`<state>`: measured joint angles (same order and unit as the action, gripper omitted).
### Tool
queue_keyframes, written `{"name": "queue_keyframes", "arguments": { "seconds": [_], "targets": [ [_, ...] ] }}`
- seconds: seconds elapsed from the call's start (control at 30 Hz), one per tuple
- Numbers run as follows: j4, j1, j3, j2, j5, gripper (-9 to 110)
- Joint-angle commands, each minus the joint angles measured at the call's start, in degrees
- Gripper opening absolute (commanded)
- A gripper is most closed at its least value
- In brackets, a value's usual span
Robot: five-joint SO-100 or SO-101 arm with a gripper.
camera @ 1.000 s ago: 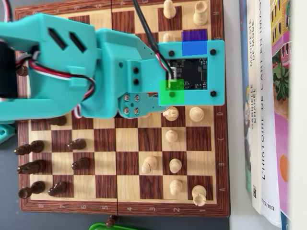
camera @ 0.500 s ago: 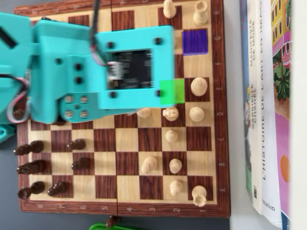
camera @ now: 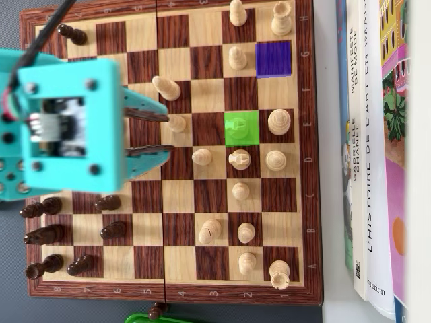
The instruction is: Play chess
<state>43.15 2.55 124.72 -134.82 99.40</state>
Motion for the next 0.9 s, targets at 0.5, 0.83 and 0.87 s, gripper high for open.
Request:
{"name": "queue_keyframes", "arguments": {
  "seconds": [0.5,0.83,0.87],
  "targets": [
    [-0.3,-1.8,8.9,-22.1,-7.6,12],
    [-0.9,-1.2,20.7,-33.0,-7.9,12],
    [-0.9,-1.2,22.0,-34.4,-7.9,12]
  ]
}}
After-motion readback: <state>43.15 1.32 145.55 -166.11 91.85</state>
